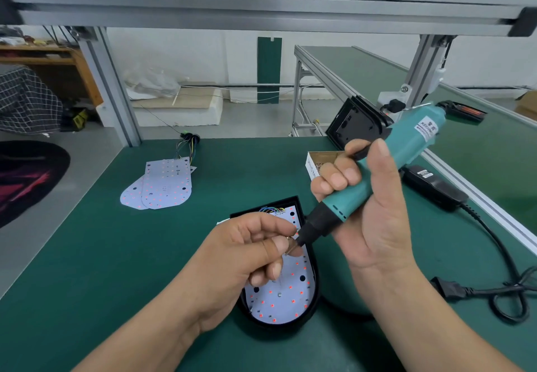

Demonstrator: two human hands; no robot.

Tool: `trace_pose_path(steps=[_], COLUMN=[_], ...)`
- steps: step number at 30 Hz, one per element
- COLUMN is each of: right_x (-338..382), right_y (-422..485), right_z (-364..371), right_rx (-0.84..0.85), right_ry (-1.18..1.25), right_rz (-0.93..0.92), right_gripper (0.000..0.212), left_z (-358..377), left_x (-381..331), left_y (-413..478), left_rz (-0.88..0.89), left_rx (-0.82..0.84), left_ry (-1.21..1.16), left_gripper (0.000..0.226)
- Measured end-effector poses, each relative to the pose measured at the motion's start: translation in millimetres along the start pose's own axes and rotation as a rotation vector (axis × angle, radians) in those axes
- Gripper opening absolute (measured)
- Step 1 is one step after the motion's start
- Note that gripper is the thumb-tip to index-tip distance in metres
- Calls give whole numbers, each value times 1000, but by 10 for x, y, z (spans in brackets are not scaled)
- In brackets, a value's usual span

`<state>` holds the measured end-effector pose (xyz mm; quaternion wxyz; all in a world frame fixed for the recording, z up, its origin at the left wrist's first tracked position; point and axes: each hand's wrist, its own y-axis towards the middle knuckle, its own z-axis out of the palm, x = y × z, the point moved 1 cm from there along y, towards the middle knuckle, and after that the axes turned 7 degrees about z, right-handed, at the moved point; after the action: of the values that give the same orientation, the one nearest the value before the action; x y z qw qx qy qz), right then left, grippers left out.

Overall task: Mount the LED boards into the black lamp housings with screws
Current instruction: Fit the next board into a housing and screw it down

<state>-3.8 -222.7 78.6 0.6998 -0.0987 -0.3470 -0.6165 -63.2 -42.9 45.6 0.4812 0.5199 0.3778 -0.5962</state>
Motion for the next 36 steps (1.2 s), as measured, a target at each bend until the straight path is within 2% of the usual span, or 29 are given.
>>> trace_pose_path(steps=[5,9,23,31,36], right_x=[64,69,65,57,59], right_y=[26,29,33,37,43], right_z=[-33,-38,-42,-65,-80], right_rx=[-160,-192,-181,-118,-70], right_ry=[49,41,14,-30,-34], right_rz=[-70,-89,-80,-45,-21], right_gripper=[21,20,17,14,15], left_z=[-2,8,14,-16,-21], left_x=[34,38,34,66,78], left_y=[-1,-4,2,8,-6], left_rz=[-10,-13,-20,18,41], left_rx=[-51,-71,-82,-105,-48], left_ry=[50,36,-27,31,111], left_gripper=[14,13,11,12,27])
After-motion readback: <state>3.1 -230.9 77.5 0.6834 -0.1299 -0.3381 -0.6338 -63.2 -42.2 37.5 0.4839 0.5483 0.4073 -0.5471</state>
